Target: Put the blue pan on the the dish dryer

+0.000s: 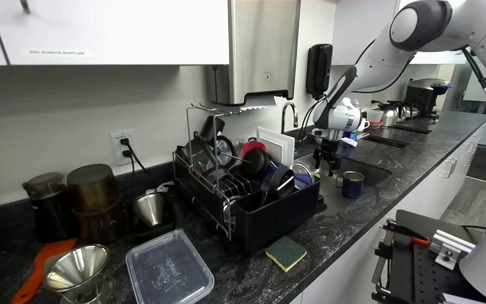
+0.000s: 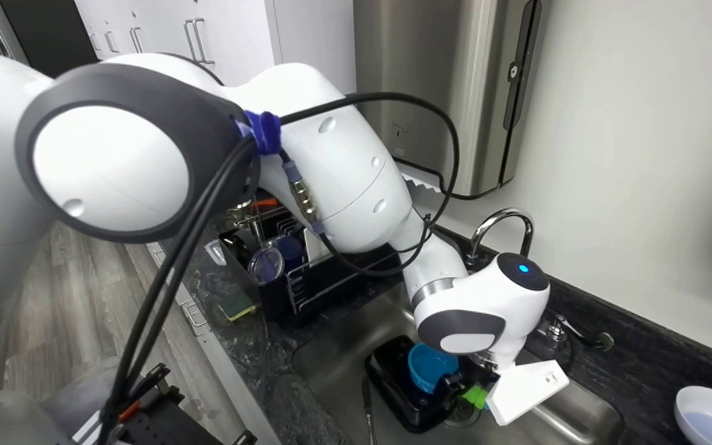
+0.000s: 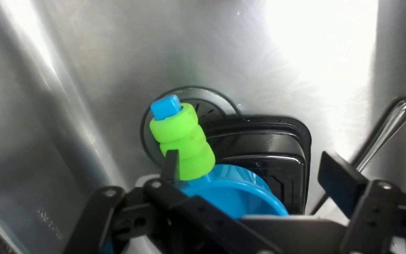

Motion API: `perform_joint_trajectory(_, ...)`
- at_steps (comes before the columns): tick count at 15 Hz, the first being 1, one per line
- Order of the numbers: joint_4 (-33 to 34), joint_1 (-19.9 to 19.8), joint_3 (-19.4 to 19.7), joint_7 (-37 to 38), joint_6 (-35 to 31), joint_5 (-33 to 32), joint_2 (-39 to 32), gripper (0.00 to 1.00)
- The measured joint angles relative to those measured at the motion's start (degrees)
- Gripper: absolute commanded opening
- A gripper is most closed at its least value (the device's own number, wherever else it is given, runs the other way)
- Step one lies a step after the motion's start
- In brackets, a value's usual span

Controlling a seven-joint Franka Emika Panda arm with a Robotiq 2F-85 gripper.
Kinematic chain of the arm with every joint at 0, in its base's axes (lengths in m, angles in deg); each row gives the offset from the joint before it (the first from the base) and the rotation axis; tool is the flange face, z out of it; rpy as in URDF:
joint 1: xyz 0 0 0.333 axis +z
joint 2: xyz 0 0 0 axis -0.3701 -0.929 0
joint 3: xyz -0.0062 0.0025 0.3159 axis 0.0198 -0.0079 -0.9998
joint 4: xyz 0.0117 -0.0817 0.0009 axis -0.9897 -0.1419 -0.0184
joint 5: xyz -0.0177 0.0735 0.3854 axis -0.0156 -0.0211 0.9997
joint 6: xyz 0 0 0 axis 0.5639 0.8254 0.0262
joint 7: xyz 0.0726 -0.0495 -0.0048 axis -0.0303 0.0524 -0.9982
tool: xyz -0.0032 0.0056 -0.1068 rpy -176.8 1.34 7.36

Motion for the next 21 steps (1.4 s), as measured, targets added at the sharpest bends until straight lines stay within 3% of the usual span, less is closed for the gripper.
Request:
perform_joint_trajectory(11,3.86,-3.14,-4.95,-6.72,-4.75,-0.14,-5.27,1.0)
perform_joint_trajectory(21,5.47,-3.39,-5.48,-9.52,-5.66,-0.68,-7.76,1.0)
